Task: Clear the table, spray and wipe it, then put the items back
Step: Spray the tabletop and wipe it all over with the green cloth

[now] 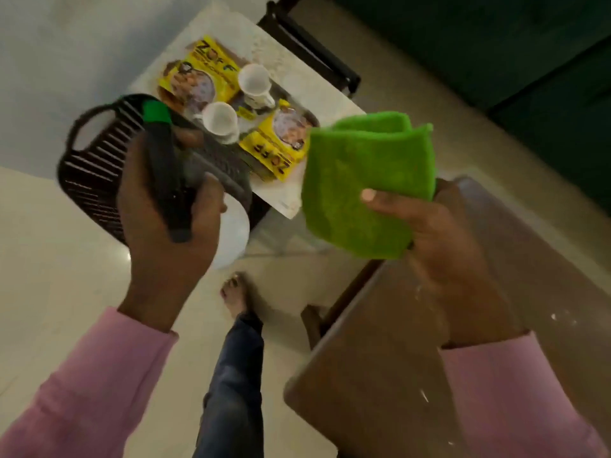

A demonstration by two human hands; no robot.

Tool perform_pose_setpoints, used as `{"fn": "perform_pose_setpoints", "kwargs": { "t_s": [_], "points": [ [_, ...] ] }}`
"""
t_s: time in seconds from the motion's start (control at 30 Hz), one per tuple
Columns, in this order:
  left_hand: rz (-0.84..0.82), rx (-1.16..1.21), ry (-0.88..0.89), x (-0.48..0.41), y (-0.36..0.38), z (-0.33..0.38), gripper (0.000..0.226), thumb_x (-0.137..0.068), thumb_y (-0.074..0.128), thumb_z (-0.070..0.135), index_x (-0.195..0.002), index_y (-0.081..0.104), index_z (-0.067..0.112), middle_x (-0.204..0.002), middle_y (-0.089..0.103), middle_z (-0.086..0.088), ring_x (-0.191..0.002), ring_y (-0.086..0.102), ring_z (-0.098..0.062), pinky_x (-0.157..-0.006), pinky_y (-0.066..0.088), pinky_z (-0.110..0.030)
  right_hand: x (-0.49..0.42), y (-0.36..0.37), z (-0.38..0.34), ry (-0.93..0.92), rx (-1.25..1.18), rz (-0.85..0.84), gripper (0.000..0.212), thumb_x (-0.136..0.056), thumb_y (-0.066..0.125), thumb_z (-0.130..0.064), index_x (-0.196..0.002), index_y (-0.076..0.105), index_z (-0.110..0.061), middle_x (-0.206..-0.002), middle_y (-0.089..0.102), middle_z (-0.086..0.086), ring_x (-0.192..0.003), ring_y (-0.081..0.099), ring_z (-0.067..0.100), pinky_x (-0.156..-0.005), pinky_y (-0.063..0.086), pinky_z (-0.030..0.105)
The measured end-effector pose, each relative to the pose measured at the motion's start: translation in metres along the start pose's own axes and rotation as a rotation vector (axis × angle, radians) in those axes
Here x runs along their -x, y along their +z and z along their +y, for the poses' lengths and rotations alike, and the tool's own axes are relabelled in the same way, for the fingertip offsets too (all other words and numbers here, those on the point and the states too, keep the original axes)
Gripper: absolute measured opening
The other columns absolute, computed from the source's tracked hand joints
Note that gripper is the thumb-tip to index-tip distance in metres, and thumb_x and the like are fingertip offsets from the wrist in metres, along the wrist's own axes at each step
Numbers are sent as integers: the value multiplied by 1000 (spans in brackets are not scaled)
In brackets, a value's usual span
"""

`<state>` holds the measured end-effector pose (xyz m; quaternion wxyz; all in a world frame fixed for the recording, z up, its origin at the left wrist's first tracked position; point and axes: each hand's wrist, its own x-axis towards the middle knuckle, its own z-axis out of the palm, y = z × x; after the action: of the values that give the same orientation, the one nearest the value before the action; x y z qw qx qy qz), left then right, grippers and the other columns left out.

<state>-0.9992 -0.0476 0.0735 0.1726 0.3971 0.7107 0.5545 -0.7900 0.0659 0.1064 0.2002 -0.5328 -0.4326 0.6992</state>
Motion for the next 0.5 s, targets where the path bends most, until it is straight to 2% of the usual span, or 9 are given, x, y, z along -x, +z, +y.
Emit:
{"fn": "perform_pose_setpoints", "kwargs": {
  "t_s": [0.1,0.17,0.23,0.3,0.4,0.43,0.5],
  "points": [
    [-37,35,-149,68,65,25,33,-83,59,15,-105,56,40,-96,62,5,-70,61,-26,-65,55,-46,32,-85,42,128,-15,200,44,-69,76,-14,-112,68,-11,-106,72,10,-94,70,28,-82,56,48],
    [-101,34,-277,117,113,39,26,-78,60,26,-99,56,42,-90,61,12,-69,61,-29,-64,55,-53,48,-146,66,192,94,368,40,-77,72,-10,-116,64,-13,-106,71,7,-95,68,28,-83,55,45],
    [-188,18,-385,160,161,48,20,-75,59,34,-95,55,38,-86,61,21,-65,61,-17,-60,54,-42,58,-202,88,213,221,534,37,-79,71,-11,-116,64,-13,-107,69,11,-97,66,31,-87,53,48],
    [-260,-44,-453,195,205,56,15,-76,60,36,-89,53,40,-76,62,20,-60,59,-7,-55,50,-29,67,-250,107,204,390,684,32,-80,68,-16,-112,64,-13,-105,67,12,-97,64,34,-87,52,49],
    [-313,-109,-469,223,256,63,19,-83,68,26,-82,52,37,-66,59,11,-61,62,-9,-53,51,-18,70,-299,129,158,585,790,15,-82,58,-17,-97,57,-15,-89,61,11,-84,61,34,-71,46,36],
    [-328,-126,-476,226,271,64,21,-84,69,22,-80,52,34,-64,59,11,-60,61,-10,-51,49,-17,68,-311,136,152,614,809,17,-83,56,-17,-99,57,-13,-89,61,12,-80,60,33,-67,42,33],
    [-386,-183,-472,225,297,64,19,-87,67,21,-79,53,29,-61,56,11,-54,58,-10,-49,46,-20,60,-327,148,161,635,841,31,-85,53,-18,-115,54,-9,-98,63,16,-75,58,28,-64,39,27]
  ]
}}
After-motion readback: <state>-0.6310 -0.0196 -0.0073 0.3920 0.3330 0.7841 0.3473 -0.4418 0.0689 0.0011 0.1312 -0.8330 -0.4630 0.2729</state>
